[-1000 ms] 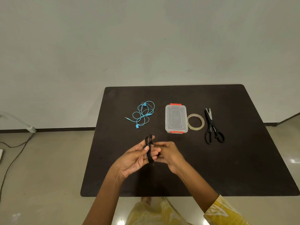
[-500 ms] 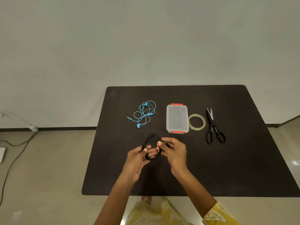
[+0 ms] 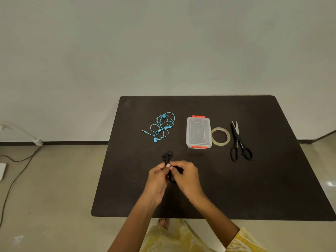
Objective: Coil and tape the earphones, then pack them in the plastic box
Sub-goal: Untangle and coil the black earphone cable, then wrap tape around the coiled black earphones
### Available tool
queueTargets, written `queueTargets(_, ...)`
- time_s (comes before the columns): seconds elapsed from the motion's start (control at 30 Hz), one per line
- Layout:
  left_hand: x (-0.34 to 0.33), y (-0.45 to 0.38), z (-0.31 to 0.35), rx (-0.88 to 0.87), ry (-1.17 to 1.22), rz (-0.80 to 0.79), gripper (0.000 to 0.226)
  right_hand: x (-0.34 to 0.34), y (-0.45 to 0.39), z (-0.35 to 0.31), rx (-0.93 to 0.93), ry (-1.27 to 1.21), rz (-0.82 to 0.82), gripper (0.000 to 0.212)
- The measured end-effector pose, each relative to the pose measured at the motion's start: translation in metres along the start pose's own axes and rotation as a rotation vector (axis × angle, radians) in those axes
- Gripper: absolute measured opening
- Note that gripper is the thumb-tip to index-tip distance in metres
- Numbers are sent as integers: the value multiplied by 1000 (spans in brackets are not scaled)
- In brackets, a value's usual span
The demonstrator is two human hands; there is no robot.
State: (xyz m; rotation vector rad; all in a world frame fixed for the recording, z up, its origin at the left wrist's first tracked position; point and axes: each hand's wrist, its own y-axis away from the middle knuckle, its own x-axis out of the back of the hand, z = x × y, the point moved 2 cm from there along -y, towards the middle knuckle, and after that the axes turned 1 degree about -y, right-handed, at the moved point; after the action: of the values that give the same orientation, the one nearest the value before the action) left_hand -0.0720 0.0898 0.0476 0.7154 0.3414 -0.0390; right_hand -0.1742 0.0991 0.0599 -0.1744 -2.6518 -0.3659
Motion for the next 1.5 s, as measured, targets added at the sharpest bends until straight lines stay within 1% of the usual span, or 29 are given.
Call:
queueTargets(0.17, 5, -1, 2, 135, 216, -41, 25, -1, 1, -2, 115, 120, -171, 34)
queueTargets(0.23, 8, -2, 5, 173, 243, -37, 25, -3, 1, -3, 139, 167, -196, 40)
queueTargets(0.3, 10, -3, 8, 190, 196, -59, 28, -5, 1, -4, 182, 215, -165, 38)
queueTargets(0.4, 8, -3, 10, 168, 54, -90, 30, -7, 3, -4, 236, 241, -112, 35)
queueTargets(0.5, 6, -3, 8, 119, 126, -46, 28, -7, 3, -5, 258, 206, -63, 34)
queueTargets(0.6, 4, -4, 7, 99, 221, 25, 24, -4, 0, -6, 266, 175, -56, 35)
queueTargets(0.7, 3, -3, 8, 62, 228, 83, 23, -2, -3, -8, 267, 142, -43, 33)
queueTargets(0.8, 2, -4, 10, 17, 177, 156, 23, -2, -4, -10, 277, 99, -10, 28)
queueTargets(0.87, 3, -5, 11, -5, 139, 190, 23, -3, -5, -10, 255, 33, -23, 28)
queueTargets(0.93, 5, -7, 13, -9, 123, 189, 22, -4, -9, -9, 211, -45, -65, 28)
queueTargets(1.03, 9, -9, 17, -5, 95, 165, 21, 0, -14, -6, 174, -116, -115, 27)
queueTargets(1.1, 12, -12, 20, -18, 65, 138, 19, 3, -16, -4, 159, -144, -113, 26)
queueTargets(1.23, 12, -17, 22, -27, -21, 87, 21, 9, -22, 2, 74, -283, -106, 22)
queueTargets(1.33, 13, -21, 25, -49, -55, 63, 18, 13, -26, 4, -3, -415, -142, 18)
queueTargets(1.4, 13, -24, 27, -62, -71, 42, 17, 20, -30, 9, -62, -468, -120, 16)
queueTargets(1.5, 7, -28, 29, -65, -115, -4, 17, 36, -42, 27, -138, -427, -3, 12)
